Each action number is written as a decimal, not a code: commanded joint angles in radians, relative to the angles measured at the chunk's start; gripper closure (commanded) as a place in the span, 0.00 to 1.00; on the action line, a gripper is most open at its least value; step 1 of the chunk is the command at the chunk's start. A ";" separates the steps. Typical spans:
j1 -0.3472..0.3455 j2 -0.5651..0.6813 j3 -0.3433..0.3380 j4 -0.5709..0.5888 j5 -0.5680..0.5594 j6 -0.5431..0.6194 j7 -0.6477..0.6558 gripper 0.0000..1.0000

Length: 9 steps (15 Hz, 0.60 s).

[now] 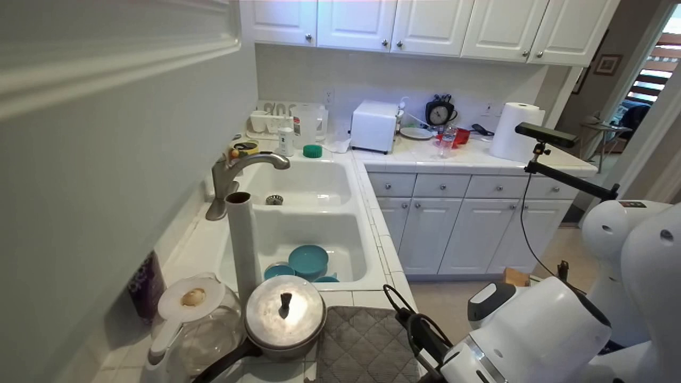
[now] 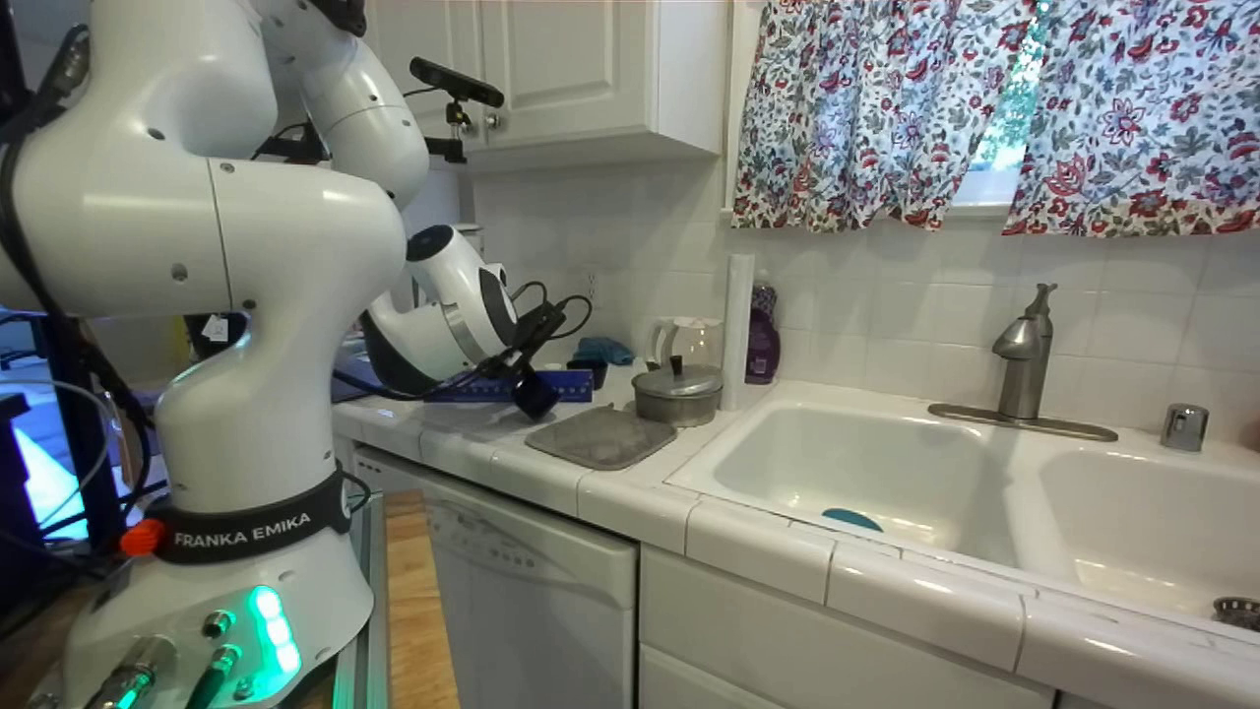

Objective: Move the black cup forward

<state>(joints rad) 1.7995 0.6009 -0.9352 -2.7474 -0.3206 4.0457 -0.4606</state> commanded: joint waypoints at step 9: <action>0.026 0.097 0.023 0.000 0.076 0.117 -0.027 0.99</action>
<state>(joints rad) 1.7981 0.6219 -0.9291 -2.7473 -0.3140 4.0764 -0.4650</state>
